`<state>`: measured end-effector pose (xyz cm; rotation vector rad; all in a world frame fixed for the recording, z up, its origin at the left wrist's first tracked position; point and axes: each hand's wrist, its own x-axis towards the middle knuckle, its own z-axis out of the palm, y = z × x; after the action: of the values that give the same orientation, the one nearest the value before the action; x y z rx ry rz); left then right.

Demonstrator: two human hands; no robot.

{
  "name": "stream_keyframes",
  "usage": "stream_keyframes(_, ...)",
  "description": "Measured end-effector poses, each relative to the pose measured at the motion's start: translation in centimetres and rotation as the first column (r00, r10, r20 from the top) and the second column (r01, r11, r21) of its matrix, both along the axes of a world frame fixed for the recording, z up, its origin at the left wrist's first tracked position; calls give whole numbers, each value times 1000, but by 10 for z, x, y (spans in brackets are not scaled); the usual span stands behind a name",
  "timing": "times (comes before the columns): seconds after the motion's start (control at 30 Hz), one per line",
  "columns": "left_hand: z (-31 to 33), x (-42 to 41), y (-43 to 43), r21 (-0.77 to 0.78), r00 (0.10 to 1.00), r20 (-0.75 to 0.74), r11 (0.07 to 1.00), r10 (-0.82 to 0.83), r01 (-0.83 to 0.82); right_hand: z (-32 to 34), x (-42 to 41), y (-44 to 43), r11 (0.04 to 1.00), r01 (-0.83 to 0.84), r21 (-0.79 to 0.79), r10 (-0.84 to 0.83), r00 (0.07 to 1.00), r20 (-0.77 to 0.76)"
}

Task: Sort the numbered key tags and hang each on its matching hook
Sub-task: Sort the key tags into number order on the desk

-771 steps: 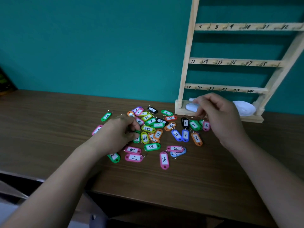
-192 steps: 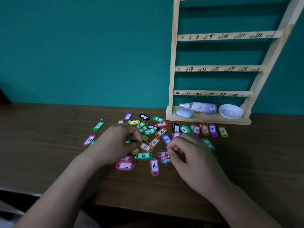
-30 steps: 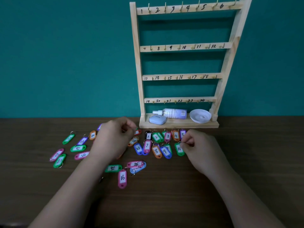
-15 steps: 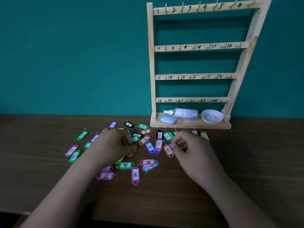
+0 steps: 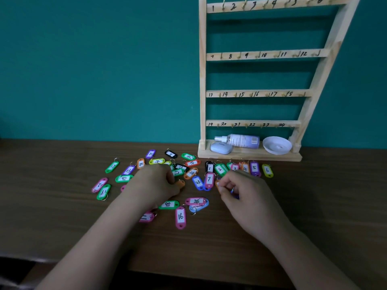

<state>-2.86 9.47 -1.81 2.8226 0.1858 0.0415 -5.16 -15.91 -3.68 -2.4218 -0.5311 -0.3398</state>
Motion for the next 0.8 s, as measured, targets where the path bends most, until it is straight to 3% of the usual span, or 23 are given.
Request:
stream_keyframes(0.23, 3, -1, -7, 26, 1000, -1, 1000, 4, -4, -1, -2, 1, 991, 0, -132, 9, 998, 68)
stream_keyframes(0.37, 4, -3, -11, -112, 997, -8, 991, -77, 76, -2, -1, 0, 989, -2, -147, 11, 998, 58)
stream_keyframes(0.43, 4, -4, -13, -188, 994, 17, 976, -106, 107, -2, 0, 0, 989, 0, -150, 9, 998, 57)
stream_keyframes(0.8, 19, -3, 28, -165, 984, 166, 982, -65, 92, -2, -4, 1, 995, -74, -73, 78, 996, 39)
